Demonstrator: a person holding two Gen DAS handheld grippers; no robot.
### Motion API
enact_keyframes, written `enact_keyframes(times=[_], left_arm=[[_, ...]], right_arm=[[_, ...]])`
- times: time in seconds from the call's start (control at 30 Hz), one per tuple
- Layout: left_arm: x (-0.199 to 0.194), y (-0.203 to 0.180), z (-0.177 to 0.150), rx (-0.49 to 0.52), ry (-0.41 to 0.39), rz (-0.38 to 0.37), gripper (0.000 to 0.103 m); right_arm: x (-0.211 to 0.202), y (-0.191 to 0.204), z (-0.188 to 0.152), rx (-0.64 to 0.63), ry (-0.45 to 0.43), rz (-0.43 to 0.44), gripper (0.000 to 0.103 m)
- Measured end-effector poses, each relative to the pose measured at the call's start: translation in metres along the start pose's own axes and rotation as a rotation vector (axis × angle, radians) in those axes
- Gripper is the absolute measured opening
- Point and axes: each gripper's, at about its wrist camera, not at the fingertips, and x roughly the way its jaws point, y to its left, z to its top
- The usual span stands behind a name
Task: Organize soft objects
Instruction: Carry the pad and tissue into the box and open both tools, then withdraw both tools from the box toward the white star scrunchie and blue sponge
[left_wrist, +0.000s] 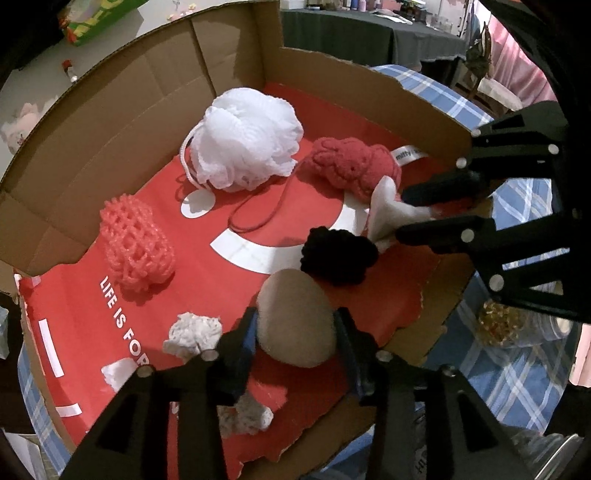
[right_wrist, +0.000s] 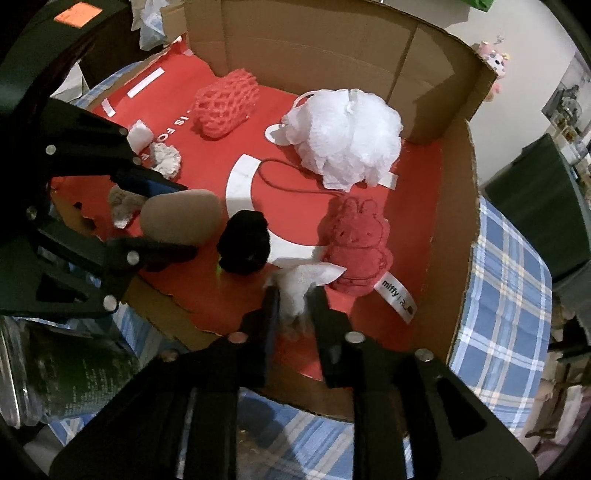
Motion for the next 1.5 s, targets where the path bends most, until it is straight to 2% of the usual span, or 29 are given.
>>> enact_keyframes(times=[0.03,0.07,0.1,0.13,0.33,0.4,0.7,0.73,0.8,0.9,1.0,1.17,1.27,1.43,1.5], left_arm=[[-0.002,0.002,-0.003,0.001,-0.001,0.001,0.047],[-0.002,0.002,-0.004,0.0,0.0,0.004,0.048],[-0.002,0.002,-0.004,-0.001,-0.001,0.005,0.049],[-0.003,0.002,-0.004,-0.002,-0.002,0.007,0.05],[-0.015,0.006,-0.003,-0.022,-0.037,0.021,0.058],[-0.021,0.006,-0.003,-0.032,-0.052,0.03,0.064],[-0.065,0.01,-0.012,-0.121,-0.132,0.102,0.067],[-0.075,0.01,-0.017,-0.135,-0.151,0.119,0.067],[-0.093,0.012,-0.024,-0.154,-0.19,0.147,0.076],[-0.125,0.011,-0.041,-0.196,-0.273,0.183,0.08],[-0.15,0.001,-0.058,-0.219,-0.341,0.21,0.089],[-0.196,-0.027,-0.1,-0.234,-0.501,0.265,0.099],[-0.213,-0.043,-0.119,-0.254,-0.554,0.281,0.1],[-0.241,-0.068,-0.154,-0.316,-0.648,0.287,0.102],[-0.247,-0.076,-0.166,-0.341,-0.681,0.295,0.103]], right_arm=[[-0.001,-0.001,0.0,0.005,-0.004,0.0,0.03],[0.0,-0.002,0.0,0.01,-0.009,0.005,0.042],[-0.002,-0.003,0.0,0.012,-0.013,0.01,0.062],[-0.003,-0.004,0.0,0.013,-0.02,0.007,0.067],[-0.02,0.002,-0.001,0.0,-0.068,0.003,0.068],[-0.026,0.003,-0.001,0.004,-0.079,-0.003,0.068],[-0.068,-0.004,-0.008,0.086,-0.161,-0.038,0.068],[-0.076,-0.005,-0.011,0.104,-0.175,-0.041,0.068],[-0.089,-0.004,-0.014,0.118,-0.205,-0.04,0.07],[-0.115,-0.002,-0.021,0.152,-0.256,-0.037,0.075],[-0.143,0.002,-0.033,0.185,-0.317,-0.017,0.075],[-0.187,0.02,-0.057,0.195,-0.42,-0.028,0.076],[-0.209,0.034,-0.075,0.194,-0.481,-0.033,0.083],[-0.24,0.065,-0.107,0.169,-0.575,-0.053,0.084],[-0.247,0.077,-0.119,0.159,-0.601,-0.072,0.087]])
